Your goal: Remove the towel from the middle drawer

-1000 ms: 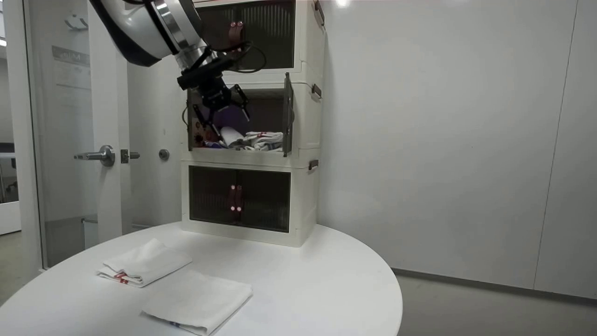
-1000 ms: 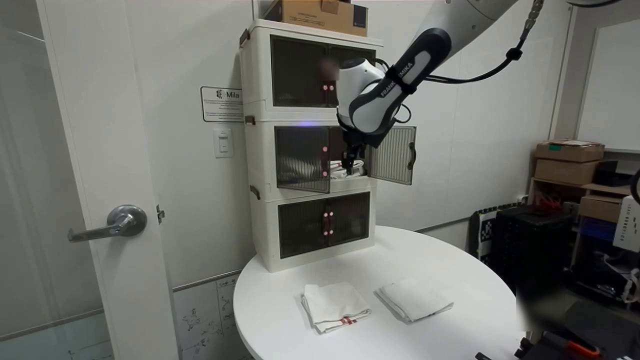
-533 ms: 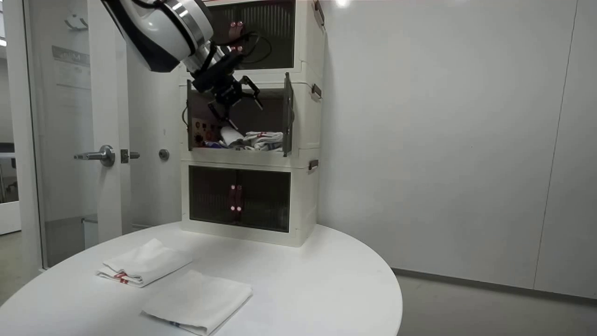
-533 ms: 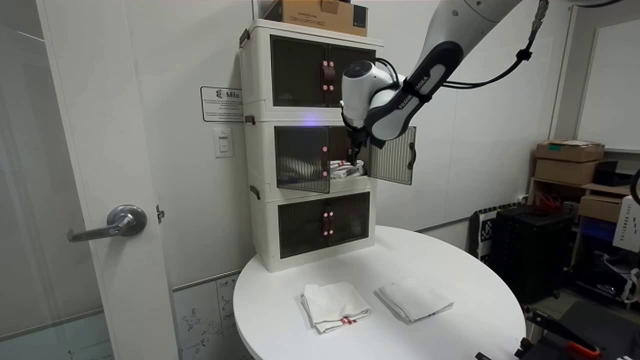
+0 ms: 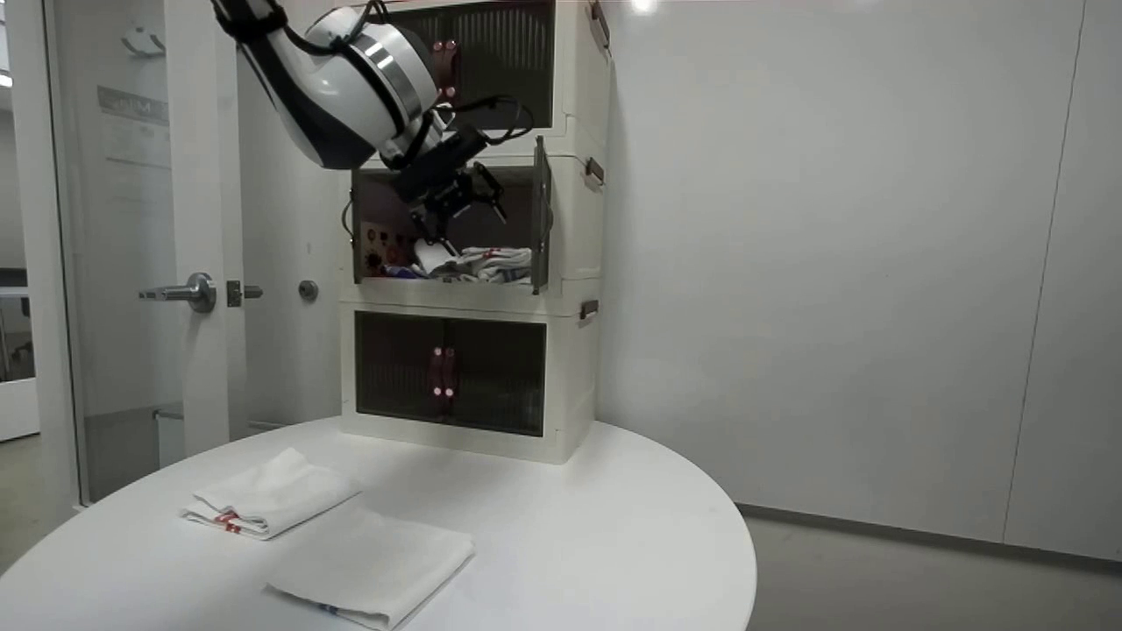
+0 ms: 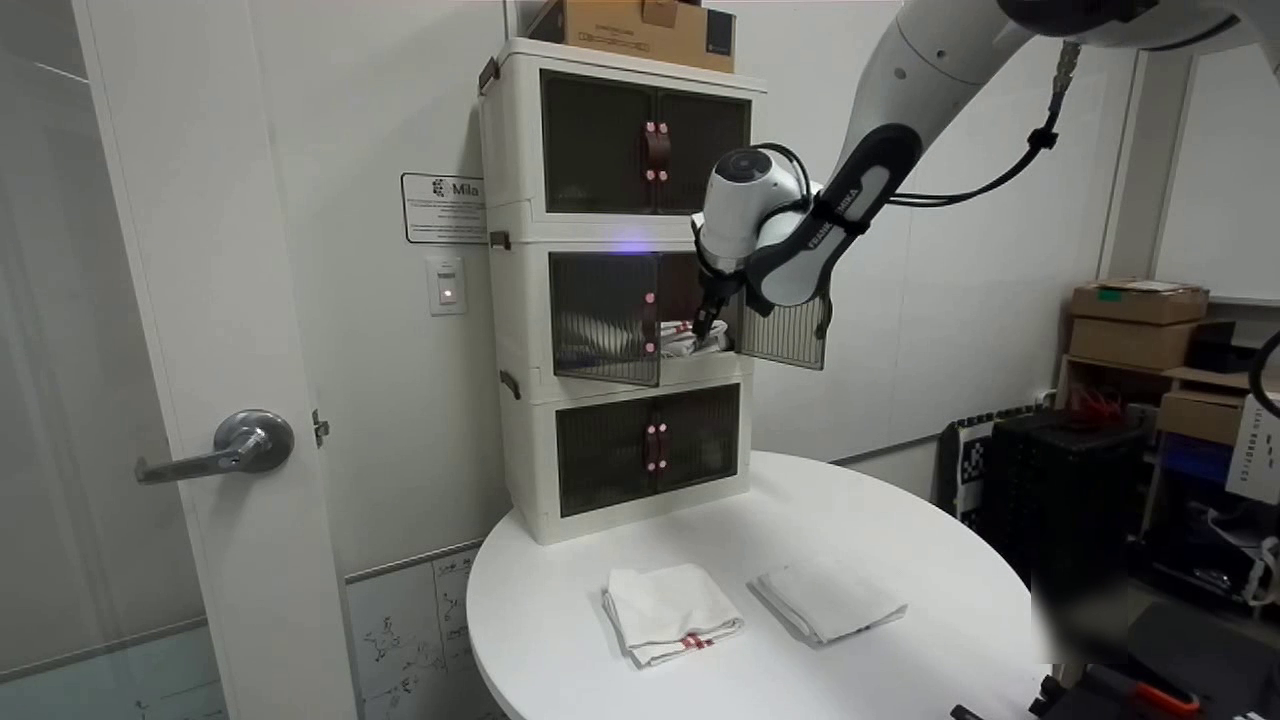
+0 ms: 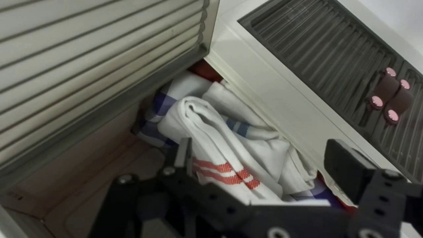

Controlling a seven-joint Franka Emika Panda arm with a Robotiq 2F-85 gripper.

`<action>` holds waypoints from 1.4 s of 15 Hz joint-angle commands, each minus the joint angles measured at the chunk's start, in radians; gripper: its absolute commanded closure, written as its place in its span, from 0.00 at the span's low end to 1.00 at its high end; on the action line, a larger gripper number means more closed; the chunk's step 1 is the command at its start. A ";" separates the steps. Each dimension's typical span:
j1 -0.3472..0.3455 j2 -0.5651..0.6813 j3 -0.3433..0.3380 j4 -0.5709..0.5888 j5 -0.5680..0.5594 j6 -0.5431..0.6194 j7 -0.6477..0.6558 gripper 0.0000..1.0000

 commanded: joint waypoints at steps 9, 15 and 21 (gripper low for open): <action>-0.016 0.196 -0.050 0.239 -0.061 0.117 -0.026 0.00; -0.020 0.264 -0.028 0.312 -0.057 0.108 -0.074 0.35; -0.025 0.304 -0.028 0.365 -0.057 0.106 -0.106 0.79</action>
